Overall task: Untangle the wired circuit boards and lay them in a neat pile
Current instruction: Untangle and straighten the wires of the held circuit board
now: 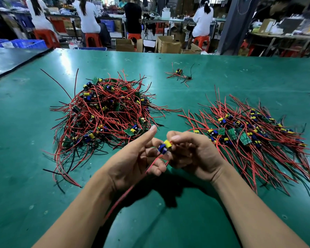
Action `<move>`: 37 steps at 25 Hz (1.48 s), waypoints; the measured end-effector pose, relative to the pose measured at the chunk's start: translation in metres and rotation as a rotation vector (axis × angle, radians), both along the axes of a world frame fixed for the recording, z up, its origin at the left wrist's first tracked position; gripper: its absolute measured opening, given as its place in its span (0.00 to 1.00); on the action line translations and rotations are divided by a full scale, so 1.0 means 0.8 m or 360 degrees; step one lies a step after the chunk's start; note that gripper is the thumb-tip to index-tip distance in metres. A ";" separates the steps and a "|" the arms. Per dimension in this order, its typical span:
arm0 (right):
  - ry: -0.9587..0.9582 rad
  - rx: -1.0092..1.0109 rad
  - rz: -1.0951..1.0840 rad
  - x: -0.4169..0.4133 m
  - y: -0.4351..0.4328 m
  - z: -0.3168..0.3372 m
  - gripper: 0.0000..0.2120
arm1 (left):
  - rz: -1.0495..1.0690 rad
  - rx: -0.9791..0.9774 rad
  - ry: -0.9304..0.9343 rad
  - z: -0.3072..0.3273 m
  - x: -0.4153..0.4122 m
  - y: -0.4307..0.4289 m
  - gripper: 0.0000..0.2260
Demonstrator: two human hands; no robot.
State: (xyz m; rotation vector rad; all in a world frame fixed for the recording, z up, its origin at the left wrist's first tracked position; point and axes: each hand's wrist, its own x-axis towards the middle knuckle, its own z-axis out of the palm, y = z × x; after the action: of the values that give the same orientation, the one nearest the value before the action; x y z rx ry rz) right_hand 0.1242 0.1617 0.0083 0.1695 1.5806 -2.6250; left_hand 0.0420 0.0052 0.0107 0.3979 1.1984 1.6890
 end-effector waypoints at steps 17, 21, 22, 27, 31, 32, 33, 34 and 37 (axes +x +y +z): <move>-0.0062 0.0213 -0.0329 -0.016 -0.002 -0.026 0.11 | 0.0299 -0.0127 0.0224 -0.017 0.003 0.010 0.07; -0.0030 0.0366 -0.0250 -0.014 -0.005 -0.032 0.13 | 0.0244 -0.0164 0.0287 -0.017 0.005 0.010 0.10; -0.0028 0.0383 -0.0263 -0.015 -0.006 -0.032 0.12 | 0.0226 -0.0171 0.0310 -0.017 0.006 0.010 0.11; -0.0037 0.0328 -0.0516 -0.020 -0.013 -0.031 0.07 | 0.0251 -0.0131 0.0211 -0.018 0.005 0.011 0.07; -0.0113 0.0255 -0.0776 -0.025 -0.007 -0.030 0.09 | 0.0221 -0.0136 0.0216 -0.019 0.004 0.011 0.03; -0.0124 0.0303 -0.0827 -0.026 -0.004 -0.028 0.09 | 0.0238 -0.0153 0.0221 -0.020 0.003 0.012 0.03; -0.0121 0.0345 -0.0852 -0.027 -0.003 -0.027 0.10 | 0.0260 -0.0170 0.0228 -0.020 0.003 0.013 0.04; -0.0111 0.0367 -0.0861 -0.028 -0.002 -0.028 0.11 | 0.0272 -0.0181 0.0238 -0.021 0.003 0.014 0.04; -0.0120 0.0431 -0.0839 -0.030 -0.005 -0.030 0.14 | 0.0261 -0.0181 0.0271 -0.022 0.005 0.015 0.04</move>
State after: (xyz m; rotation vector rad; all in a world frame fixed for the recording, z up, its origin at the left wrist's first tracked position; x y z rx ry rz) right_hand 0.1001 0.1578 -0.0155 0.7912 2.0954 -2.6823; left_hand 0.0459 0.0174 -0.0068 0.3878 1.4794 1.7432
